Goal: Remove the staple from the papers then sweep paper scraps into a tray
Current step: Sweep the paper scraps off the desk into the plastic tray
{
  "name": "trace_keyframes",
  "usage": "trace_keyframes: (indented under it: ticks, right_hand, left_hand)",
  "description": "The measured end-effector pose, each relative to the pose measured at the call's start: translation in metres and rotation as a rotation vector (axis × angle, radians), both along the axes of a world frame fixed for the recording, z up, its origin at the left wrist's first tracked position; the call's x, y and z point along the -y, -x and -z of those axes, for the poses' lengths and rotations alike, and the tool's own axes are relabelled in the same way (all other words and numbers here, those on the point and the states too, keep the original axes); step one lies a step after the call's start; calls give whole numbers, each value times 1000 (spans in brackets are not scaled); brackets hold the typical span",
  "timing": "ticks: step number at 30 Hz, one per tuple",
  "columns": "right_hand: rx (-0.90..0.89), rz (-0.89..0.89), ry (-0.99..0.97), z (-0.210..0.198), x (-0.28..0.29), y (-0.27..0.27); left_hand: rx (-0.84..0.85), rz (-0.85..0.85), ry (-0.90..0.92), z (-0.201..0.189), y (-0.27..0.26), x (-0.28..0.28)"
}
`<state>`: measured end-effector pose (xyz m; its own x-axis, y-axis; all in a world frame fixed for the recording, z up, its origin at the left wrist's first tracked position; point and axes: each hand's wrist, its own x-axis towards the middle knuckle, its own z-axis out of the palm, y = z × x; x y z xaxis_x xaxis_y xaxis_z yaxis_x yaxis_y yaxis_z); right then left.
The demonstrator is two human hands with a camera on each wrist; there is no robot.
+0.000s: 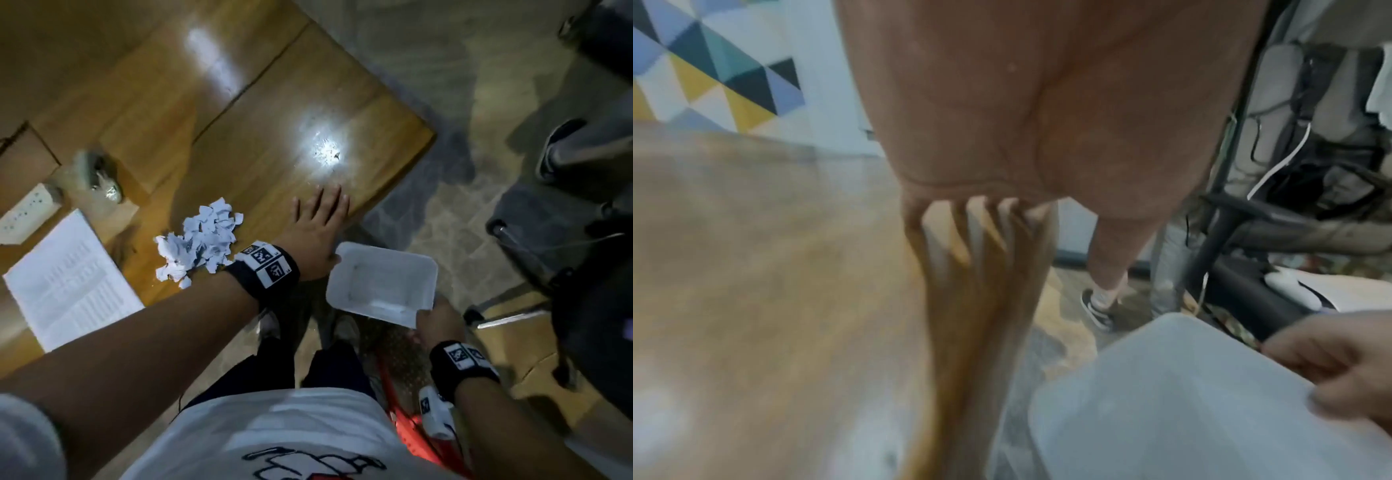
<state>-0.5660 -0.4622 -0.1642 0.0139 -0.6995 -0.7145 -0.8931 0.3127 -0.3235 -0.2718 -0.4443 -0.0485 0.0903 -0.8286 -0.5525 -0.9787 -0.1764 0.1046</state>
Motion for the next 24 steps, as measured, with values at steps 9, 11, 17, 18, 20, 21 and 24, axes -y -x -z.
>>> trace_keyframes:
  ticks: [9,11,17,18,20,21,24]
  right_hand:
    - [-20,-511,-128,-57,-3,-56]
    - [-34,-617,-145,-45,-7,-63]
    - [22,-745,-250,-79,-38,-112]
    - [46,-755,-284,-85,-43,-123]
    - [74,-781,-345,-89,-48,-139]
    - [69,-813,-375,-90,-47,-145]
    - [-12,-1047,-419,-90,-35,-153]
  left_hand:
    - [-305,-255,-22,-44,-17,-142]
    - [-364,-455,-185,-34,-21,-190]
    - [-709,-1113,-550,-5,-27,-287]
    - [-820,-1236,-554,-2,-25,-291]
    - [-912,-1348,-498,6,-24,-295]
    - [-881,-1348,-474,10,-24,-294]
    - [-812,-1367,-464,13,-22,-289]
